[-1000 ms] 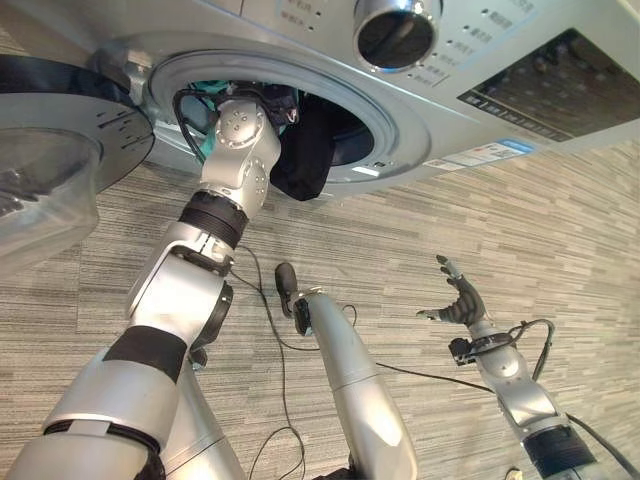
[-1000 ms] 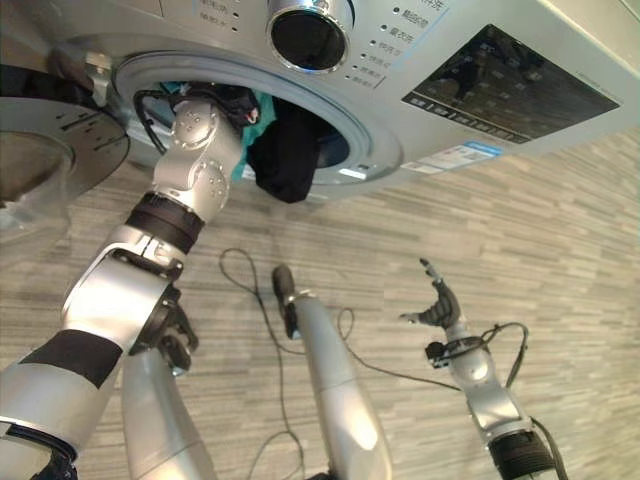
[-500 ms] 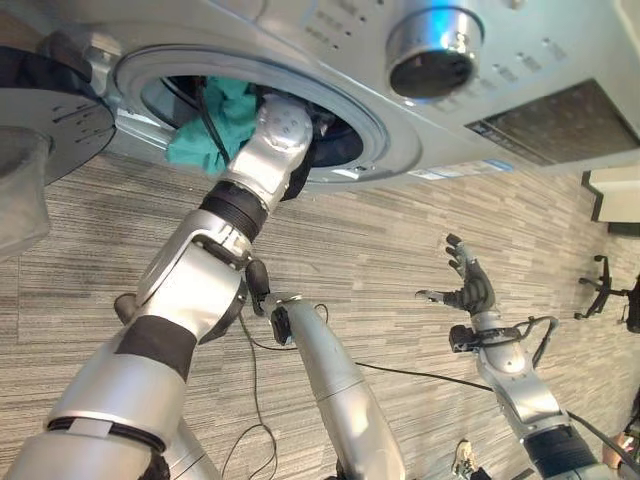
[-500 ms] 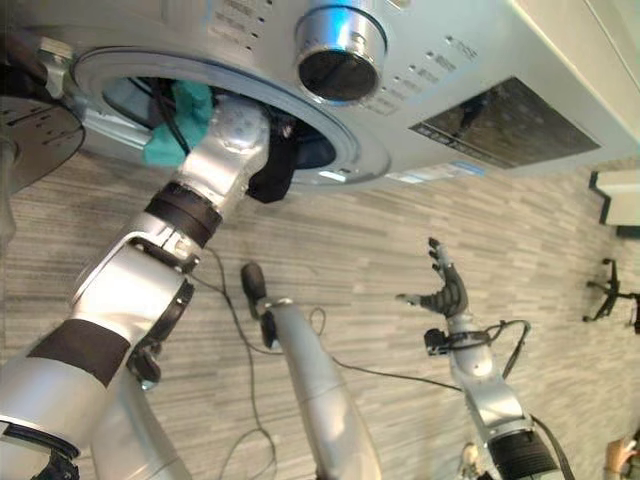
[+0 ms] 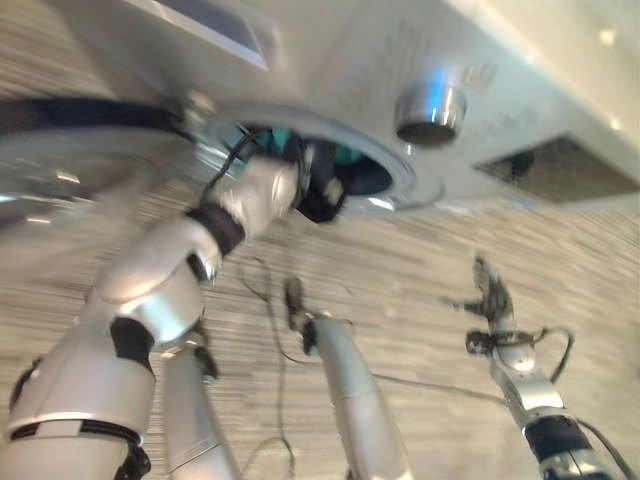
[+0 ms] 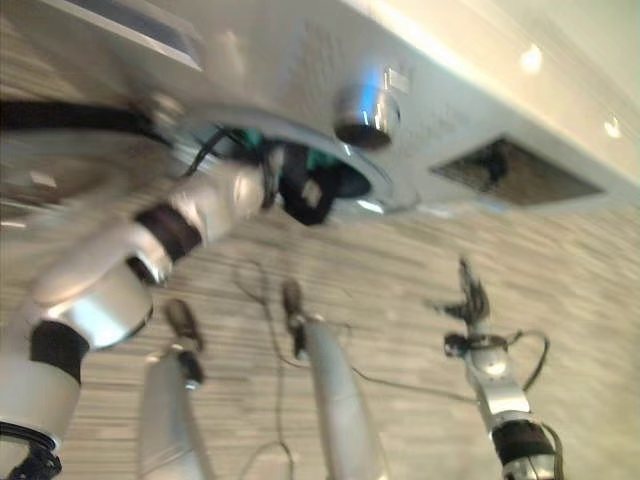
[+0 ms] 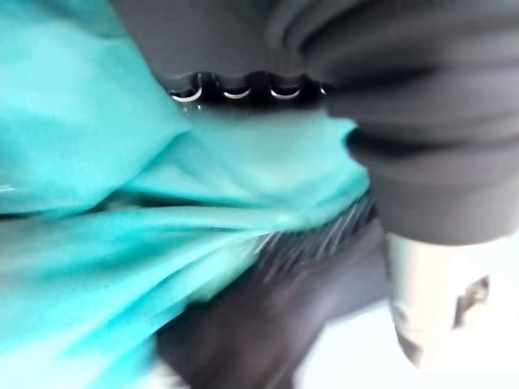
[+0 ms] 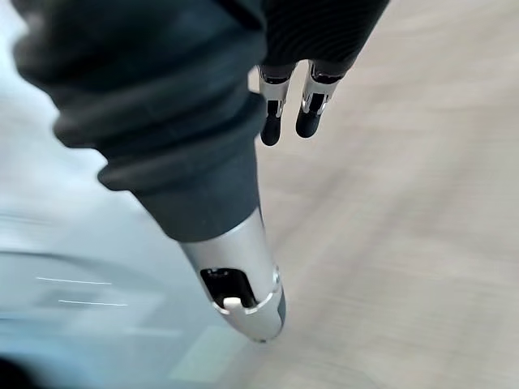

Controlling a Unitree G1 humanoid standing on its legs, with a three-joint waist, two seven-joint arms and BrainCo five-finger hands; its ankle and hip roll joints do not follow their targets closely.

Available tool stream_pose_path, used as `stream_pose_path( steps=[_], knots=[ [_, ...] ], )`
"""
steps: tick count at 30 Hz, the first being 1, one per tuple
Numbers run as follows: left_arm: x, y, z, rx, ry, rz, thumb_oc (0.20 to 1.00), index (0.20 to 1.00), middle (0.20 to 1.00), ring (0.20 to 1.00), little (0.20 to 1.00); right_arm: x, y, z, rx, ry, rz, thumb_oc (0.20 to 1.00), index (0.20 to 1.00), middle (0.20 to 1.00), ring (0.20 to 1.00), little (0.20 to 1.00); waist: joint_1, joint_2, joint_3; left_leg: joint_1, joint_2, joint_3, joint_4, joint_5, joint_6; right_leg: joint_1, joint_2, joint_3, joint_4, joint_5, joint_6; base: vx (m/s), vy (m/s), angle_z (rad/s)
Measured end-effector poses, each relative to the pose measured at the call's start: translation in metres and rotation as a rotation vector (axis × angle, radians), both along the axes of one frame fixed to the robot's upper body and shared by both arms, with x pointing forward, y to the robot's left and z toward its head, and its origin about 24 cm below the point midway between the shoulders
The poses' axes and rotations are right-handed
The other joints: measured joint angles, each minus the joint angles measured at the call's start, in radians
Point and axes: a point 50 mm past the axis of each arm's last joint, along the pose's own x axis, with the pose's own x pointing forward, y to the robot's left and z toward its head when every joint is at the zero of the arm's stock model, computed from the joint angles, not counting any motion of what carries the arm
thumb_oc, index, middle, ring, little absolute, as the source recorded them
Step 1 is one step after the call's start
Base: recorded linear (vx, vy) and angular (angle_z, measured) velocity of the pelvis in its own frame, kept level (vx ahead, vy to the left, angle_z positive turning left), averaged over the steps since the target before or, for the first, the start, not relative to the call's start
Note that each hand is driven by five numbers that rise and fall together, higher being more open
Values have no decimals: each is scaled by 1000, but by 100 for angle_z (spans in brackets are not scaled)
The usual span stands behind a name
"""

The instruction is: Grab the laundry basket,head to the washer,open it,put in the laundry and shut it.

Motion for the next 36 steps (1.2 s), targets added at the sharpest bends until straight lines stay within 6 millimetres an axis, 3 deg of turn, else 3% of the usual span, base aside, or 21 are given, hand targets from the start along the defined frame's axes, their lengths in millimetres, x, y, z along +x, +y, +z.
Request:
stream_pose_path(
  steps=[1,3,4,7,9,12,17,23,26,29,31,33,36],
  knots=[
    [-1,7,-13,23,39,33,1000,1000,1000,1000,1000,0,10,-1,11,-13,39,1000,1000,1000,1000,1000,7,15,-6,29,-14,2,-19,-3,8,28,-12,-2,-19,-6,7,-25,144,18],
    [-2,4,-19,4,52,45,1000,1000,1000,1000,1000,2,28,-3,59,-55,46,1000,1000,1000,1000,1000,-9,13,-8,65,-37,14,-70,27,21,55,-28,1,-57,3,20,-5,85,17],
    [-2,1,-18,6,52,38,1000,1000,1000,1000,1000,6,45,-5,90,-57,93,1000,1000,1000,1000,1000,-15,12,-8,69,-41,20,-88,36,26,60,-29,1,-76,19,24,18,56,0],
    [-7,-18,-7,25,9,-37,1000,1000,1000,1000,1000,0,56,-10,87,-41,151,1000,1000,1000,1000,1000,-29,14,-6,63,-45,21,-97,38,30,66,-31,-2,-104,30,31,5,44,-1],
    [-7,-19,-7,19,15,-37,1000,1000,1000,1000,1000,-11,58,-9,106,-60,160,1000,1000,1000,1000,1000,-42,10,-4,87,-47,21,-113,41,32,91,-30,-5,-122,32,33,15,41,3],
    [-11,-20,11,-14,-22,-90,1000,1000,1000,1000,1000,-25,51,-7,110,-72,145,1000,1000,1000,1000,1000,-45,8,7,134,-58,22,-166,63,28,127,-34,-9,-144,35,32,16,21,6],
    [-18,6,12,-57,11,-116,1000,1000,1000,1000,1000,-45,33,-14,71,-24,123,1000,1000,1000,1000,1000,-42,17,26,199,-71,13,-277,121,9,164,-37,-32,-172,40,23,22,24,12],
    [-18,22,3,-66,49,-87,1000,1000,1000,1000,1000,-44,20,-6,42,-35,123,1000,1000,1000,1000,1000,-37,36,44,219,-77,-9,-314,149,4,185,-39,-56,-179,41,18,11,13,10],
    [-11,36,-12,-79,89,4,1000,1000,1000,1000,1000,-43,21,-7,46,-29,132,1000,1000,1000,1000,1000,-34,42,51,232,-86,-15,-336,164,4,193,-44,-60,-180,40,16,13,37,8],
    [-7,45,-38,-75,146,101,1000,1000,1000,1000,1000,-39,29,-14,31,-6,151,1000,1000,1000,1000,1000,-35,46,55,254,-98,-13,-384,188,5,194,-52,-60,-186,41,16,-3,50,6],
    [-6,42,-46,-99,163,131,1000,1000,1000,1000,1000,-28,39,-17,14,19,191,1000,1000,1000,1000,1000,-37,50,58,263,-102,-5,-426,212,9,190,-52,-58,-206,54,17,0,0,0],
    [-8,32,-41,-129,132,94,1000,1000,1000,1000,1000,-22,58,-13,25,-14,255,1000,1000,1000,1000,1000,-33,59,74,275,-107,-2,-474,240,10,189,-51,-58,-225,67,16,0,0,0],
    [-8,22,-14,-258,22,40,1000,1000,1000,1000,1000,-18,66,-10,15,-47,271,1000,1000,1000,1000,1000,-6,71,97,307,-109,-6,-537,275,6,198,-48,-67,-230,68,15,19,-7,3]
  ],
)
